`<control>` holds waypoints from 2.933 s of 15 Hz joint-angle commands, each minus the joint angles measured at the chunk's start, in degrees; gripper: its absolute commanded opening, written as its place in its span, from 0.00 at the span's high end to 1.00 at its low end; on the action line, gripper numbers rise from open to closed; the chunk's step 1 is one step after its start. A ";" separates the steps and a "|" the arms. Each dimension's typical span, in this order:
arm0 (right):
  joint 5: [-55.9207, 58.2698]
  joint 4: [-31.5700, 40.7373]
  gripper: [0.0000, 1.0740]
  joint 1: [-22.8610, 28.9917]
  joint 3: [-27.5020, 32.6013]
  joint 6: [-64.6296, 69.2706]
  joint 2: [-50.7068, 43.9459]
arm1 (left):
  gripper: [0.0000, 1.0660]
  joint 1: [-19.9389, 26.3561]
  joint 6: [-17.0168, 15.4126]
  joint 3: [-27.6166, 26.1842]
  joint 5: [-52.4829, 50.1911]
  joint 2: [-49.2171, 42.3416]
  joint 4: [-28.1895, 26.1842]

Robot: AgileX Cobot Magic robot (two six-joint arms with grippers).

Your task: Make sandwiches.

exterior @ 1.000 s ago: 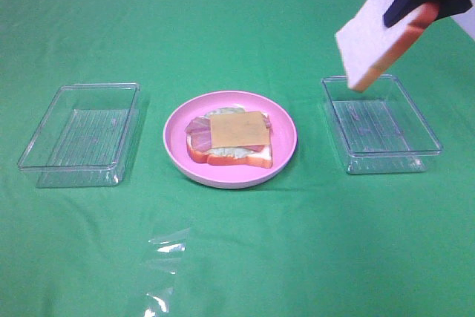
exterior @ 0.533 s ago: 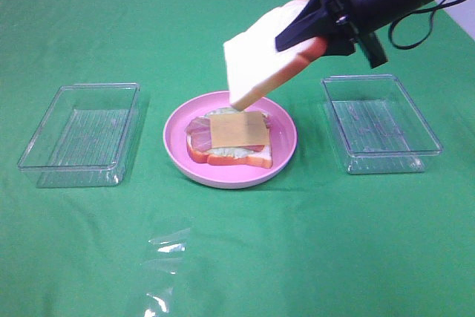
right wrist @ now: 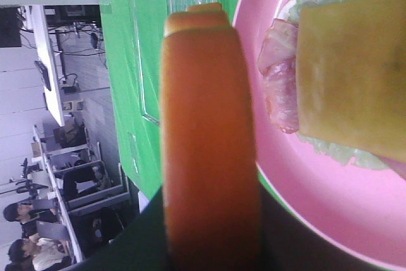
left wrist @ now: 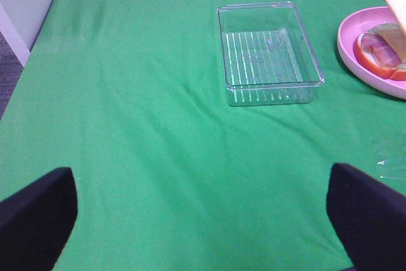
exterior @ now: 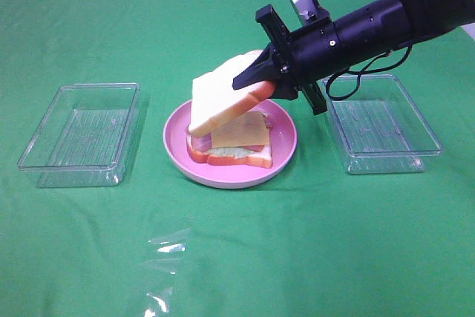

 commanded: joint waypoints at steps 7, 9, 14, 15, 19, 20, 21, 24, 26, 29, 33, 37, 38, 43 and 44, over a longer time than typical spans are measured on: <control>-1.03 4.98 1.00 1.32 0.17 -3.67 5.79 | 0.06 -0.29 -0.29 0.11 -0.23 -0.97 0.00; -1.20 4.98 1.00 1.32 0.17 -3.67 5.90 | 0.06 -0.29 -0.29 0.11 -0.23 -0.97 0.00; -1.95 4.93 0.94 1.32 0.17 -3.67 5.90 | 0.06 -0.29 -0.29 0.11 -0.23 -0.97 0.00; -2.06 4.87 0.86 1.32 0.17 -3.67 5.90 | 0.06 -0.29 -0.29 0.11 -0.23 -0.97 0.00; -2.29 -0.80 0.46 1.26 0.17 -3.61 4.35 | 0.06 -0.29 -0.29 0.11 -0.23 -0.97 0.00; -2.64 -2.64 0.46 1.26 0.17 -3.15 3.61 | 0.06 -0.29 -0.29 0.11 -0.23 -0.97 0.00; -2.69 -3.84 0.46 1.26 0.17 -2.46 3.21 | 0.06 -0.29 -0.29 0.11 -0.23 -0.97 0.00; -2.75 -15.47 0.36 1.26 -0.57 4.01 2.01 | 0.06 -0.29 -0.29 0.11 -0.23 -0.97 0.00; -2.01 -22.75 0.28 1.26 -2.98 7.56 -0.06 | 0.06 -0.29 -0.29 0.11 -0.23 -0.97 0.00; -1.78 -30.54 0.27 1.26 -6.47 11.17 -3.90 | 0.06 -0.29 -0.29 0.11 -0.23 -0.97 0.00; 3.78 -48.82 0.22 1.26 -14.55 24.35 -6.82 | 0.06 -0.29 -0.29 0.11 -0.23 -0.97 0.00; 15.24 -67.09 0.21 1.20 -22.92 31.40 -7.10 | 0.06 -0.29 -0.29 0.11 -0.23 -0.97 0.00; 15.81 -68.70 0.21 1.20 -23.61 31.80 -7.10 | 0.06 -0.29 -0.29 0.11 -0.23 -0.97 0.00; 17.65 -73.22 0.21 -6.36 -25.61 32.83 -7.10 | 0.06 -0.29 -0.29 0.11 -0.23 -0.97 0.00; 19.54 -73.28 0.21 -9.80 -25.61 32.83 -7.10 | 0.06 -0.29 -0.29 0.11 -0.23 -0.97 0.00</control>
